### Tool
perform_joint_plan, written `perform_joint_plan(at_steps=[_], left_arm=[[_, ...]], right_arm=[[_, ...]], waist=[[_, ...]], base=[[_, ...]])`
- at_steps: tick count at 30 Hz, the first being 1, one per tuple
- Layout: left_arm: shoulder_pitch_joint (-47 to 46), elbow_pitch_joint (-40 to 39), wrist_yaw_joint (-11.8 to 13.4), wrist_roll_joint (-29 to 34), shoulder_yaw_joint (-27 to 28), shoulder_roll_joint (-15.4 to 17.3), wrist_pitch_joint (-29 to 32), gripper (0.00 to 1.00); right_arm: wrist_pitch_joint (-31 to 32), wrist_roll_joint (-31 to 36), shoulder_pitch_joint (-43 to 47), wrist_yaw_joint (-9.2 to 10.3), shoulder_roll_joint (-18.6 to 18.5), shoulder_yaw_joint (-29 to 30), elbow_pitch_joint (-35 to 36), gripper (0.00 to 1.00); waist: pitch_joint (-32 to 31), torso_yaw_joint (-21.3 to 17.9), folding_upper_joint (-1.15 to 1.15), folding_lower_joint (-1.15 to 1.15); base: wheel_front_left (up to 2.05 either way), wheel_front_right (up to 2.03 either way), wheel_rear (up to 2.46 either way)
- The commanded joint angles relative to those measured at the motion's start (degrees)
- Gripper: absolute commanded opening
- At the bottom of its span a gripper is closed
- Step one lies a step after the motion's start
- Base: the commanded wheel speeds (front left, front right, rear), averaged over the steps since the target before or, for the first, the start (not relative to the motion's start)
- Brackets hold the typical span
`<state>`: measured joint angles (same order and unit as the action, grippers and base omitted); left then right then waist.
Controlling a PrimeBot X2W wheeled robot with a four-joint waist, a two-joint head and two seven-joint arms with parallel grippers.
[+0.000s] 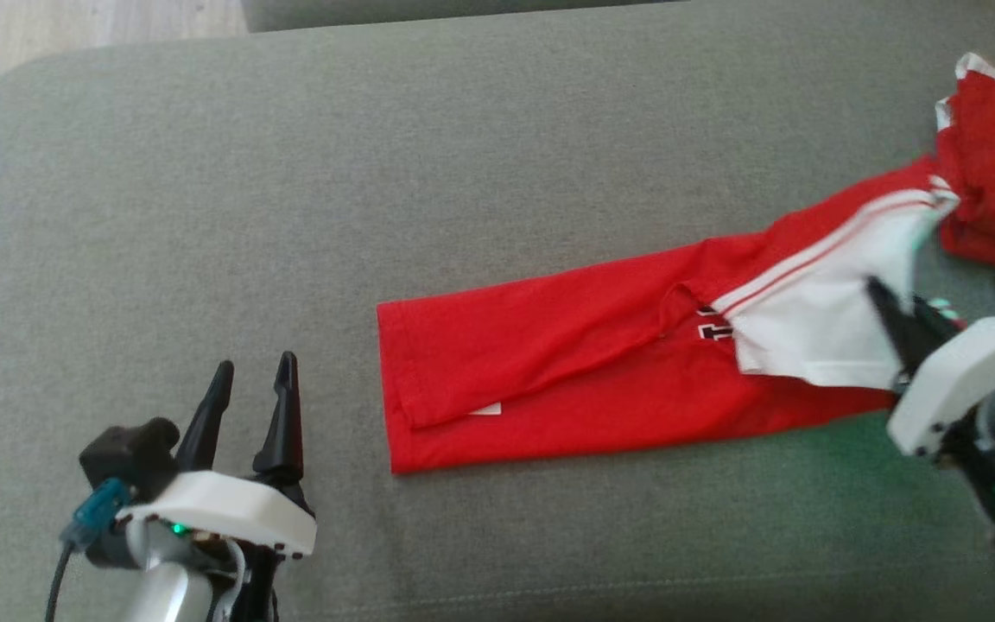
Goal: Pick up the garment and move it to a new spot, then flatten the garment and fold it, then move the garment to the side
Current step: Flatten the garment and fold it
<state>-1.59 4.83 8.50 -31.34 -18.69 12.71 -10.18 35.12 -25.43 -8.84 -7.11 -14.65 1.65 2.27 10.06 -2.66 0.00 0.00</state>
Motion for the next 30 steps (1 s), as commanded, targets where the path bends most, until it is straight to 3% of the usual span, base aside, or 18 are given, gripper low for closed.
perform_joint_plan(at_steps=[1,7,13,21,30], left_arm=[[-2.34,-1.49,-0.07,0.32,1.78,1.2,-0.25,1.0],[-2.39,-1.01,-0.11,0.03,1.63,1.12,-0.44,1.0],[-2.63,-0.81,-0.2,-0.14,1.21,0.91,-0.52,1.0],[-3.41,-0.4,-0.44,-0.25,0.39,0.46,-0.56,1.0],[-4.19,1.06,-1.05,-0.19,-1.11,-0.28,-0.68,1.0]], right_arm=[[-0.01,-0.72,-0.46,-0.37,-0.42,-1.34,3.2,0.0],[0.32,-3.8,1.47,-0.37,1.39,-8.6,9.16,0.0],[-1.23,-6.31,0.35,-0.37,5.39,-17.1,8.18,0.0],[-6.58,-8.4,-5.7,-0.37,10.93,-25.13,-4.91,0.0],[-14.22,-14.47,-13.11,-0.37,11.75,-33.48,-20.71,0.0]], waist=[[-0.18,0.27,0.0,0.0],[-0.95,1.9,0.0,0.0],[-1.17,3.57,0.0,0.0],[-0.77,6.17,0.0,0.0],[-1.15,9.2,0.0,0.0]], base=[[0.0,0.0,0.0],[0.0,0.0,0.0],[0.0,0.0,0.0],[0.0,0.0,0.0],[0.0,0.0,0.0]])
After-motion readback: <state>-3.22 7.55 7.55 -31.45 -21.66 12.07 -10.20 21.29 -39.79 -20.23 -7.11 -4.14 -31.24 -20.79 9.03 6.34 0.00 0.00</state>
